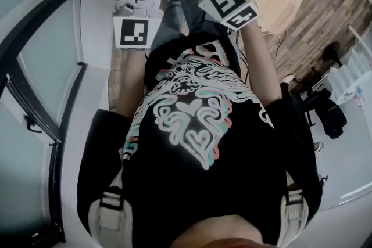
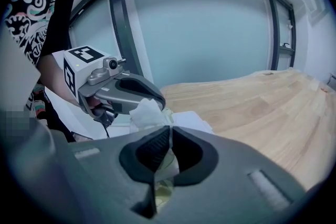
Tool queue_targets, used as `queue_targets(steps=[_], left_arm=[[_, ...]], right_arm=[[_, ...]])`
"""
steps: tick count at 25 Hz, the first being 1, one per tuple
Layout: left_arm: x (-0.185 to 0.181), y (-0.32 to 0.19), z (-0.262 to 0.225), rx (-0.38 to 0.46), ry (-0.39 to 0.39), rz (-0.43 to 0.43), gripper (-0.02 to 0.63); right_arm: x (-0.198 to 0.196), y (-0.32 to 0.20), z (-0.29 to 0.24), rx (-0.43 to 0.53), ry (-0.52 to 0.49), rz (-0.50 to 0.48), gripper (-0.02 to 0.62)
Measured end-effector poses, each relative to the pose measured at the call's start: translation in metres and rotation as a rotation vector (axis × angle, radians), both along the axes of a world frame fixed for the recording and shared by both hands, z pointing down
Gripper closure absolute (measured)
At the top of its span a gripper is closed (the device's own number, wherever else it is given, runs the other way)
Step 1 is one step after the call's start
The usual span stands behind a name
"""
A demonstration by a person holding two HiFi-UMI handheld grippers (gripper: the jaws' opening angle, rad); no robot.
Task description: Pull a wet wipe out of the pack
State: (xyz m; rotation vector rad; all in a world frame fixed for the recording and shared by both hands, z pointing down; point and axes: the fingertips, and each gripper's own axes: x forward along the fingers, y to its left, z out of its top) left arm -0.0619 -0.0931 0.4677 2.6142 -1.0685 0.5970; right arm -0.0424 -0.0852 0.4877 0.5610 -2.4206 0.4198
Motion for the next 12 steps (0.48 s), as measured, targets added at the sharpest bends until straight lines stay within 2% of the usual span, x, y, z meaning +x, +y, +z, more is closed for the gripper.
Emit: queue_targets(steps=[7, 12], left_arm=[[0.002, 0.007, 0.002, -0.016, -0.007, 0.016, 0.617], [0.016, 0.011, -0.002, 0.003, -0.016, 0.052, 0.617]], right_arm=[[0.002, 0.001, -0.001, -0.009, -0.026, 0.030, 0.583], [0.006, 0.003, -0.003, -0.008, -0.042, 0.045, 0.584]])
